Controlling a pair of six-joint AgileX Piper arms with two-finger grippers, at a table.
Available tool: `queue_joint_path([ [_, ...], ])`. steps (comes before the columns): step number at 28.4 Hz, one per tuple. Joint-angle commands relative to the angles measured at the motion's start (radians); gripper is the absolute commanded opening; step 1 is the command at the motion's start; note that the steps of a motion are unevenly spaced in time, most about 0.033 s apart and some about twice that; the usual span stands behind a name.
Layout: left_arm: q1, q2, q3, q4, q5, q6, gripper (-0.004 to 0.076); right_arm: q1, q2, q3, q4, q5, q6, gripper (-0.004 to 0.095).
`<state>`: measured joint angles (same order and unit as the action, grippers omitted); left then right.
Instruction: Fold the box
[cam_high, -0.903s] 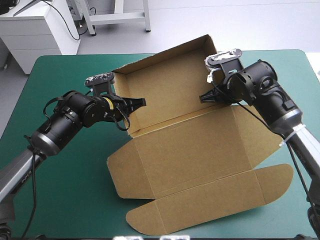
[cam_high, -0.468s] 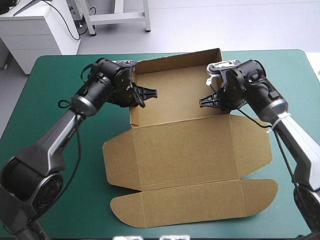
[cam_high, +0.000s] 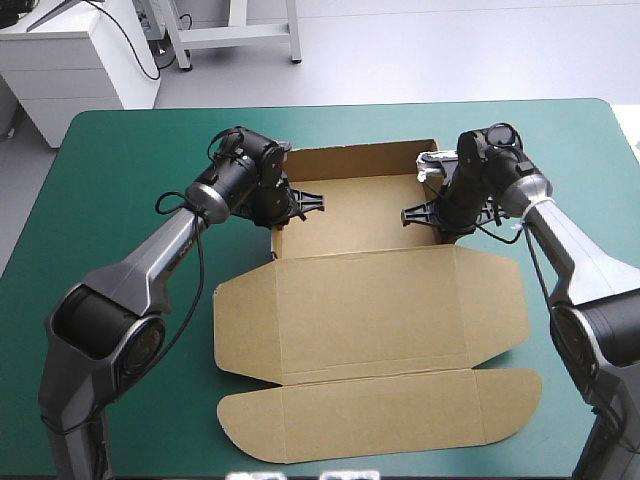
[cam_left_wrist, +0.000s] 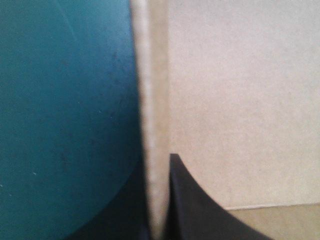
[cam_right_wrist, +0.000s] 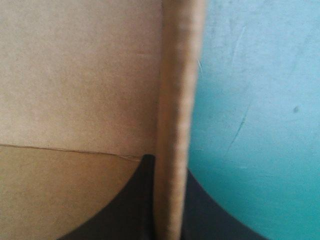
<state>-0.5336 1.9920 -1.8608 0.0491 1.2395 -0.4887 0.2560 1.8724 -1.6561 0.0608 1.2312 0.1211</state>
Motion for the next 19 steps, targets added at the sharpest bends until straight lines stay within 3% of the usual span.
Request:
queue_joint_path([
  [1,-0.005,-0.044,-0.034,-0.023,0.049,0.007,-0.0008,0.001,-0.033,-0.030,0.066,0.015,-0.027,0.0000],
  [7,-0.005,-0.027,-0.034,0.038,0.049,0.048,-0.0008,0.001,-0.024,-0.030,0.068,0.006,-0.023,0.0010],
  [10,-0.005,-0.018,-0.034,0.022,0.049,0.048,-0.0008,0.001,-0.024,-0.030,0.068,0.004,-0.023,0.0065],
  [16,-0.005,-0.012,-0.034,-0.022,0.049,0.052,0.0029,0.001,-0.024,-0.030,0.068,0.006,-0.018,0.0391],
  [18,0.000,-0.012,-0.034,-0.049,0.049,0.063,0.0094,0.001,-0.024,-0.030,0.068,-0.004,-0.010,0.0517],
  [19,0.006,-0.012,-0.034,-0.087,0.049,0.065,0.0177,0.001,-0.024,-0.030,0.070,-0.015,-0.010,0.0613],
])
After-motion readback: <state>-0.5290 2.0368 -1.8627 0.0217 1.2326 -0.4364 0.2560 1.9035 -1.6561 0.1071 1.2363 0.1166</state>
